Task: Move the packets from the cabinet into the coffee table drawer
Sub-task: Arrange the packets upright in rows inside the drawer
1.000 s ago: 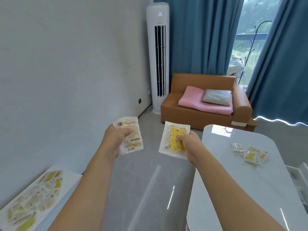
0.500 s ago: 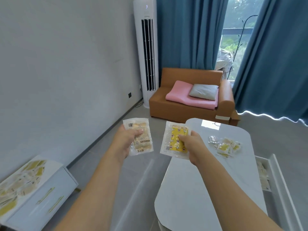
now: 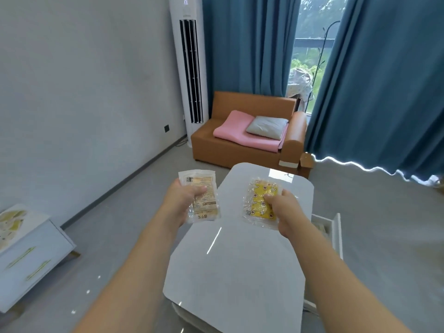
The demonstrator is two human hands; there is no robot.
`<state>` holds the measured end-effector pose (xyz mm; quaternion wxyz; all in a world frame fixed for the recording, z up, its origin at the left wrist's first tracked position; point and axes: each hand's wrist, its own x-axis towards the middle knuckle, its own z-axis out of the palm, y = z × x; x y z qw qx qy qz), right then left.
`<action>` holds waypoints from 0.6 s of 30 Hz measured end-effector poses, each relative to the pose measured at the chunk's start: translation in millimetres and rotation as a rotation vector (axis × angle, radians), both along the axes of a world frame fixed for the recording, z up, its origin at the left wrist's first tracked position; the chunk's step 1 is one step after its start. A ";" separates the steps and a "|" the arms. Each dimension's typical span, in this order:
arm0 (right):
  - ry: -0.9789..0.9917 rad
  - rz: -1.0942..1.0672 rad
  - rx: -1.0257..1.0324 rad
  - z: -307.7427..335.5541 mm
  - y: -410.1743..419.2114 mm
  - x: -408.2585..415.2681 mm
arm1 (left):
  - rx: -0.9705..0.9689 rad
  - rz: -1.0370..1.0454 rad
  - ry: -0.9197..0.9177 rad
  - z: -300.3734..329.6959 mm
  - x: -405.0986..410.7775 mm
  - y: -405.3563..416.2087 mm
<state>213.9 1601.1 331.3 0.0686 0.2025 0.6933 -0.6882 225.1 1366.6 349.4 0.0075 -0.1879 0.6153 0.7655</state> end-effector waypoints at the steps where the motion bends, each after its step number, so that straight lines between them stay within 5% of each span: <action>1: 0.001 -0.003 -0.002 0.7 12.4 -1.1 | 0.015 -0.007 -0.001 0.0 -2.3 12.2; 18: -0.088 -0.057 -0.070 -50.5 342.0 -48.2 | -0.021 -0.066 -0.145 -36.3 -43.8 337.0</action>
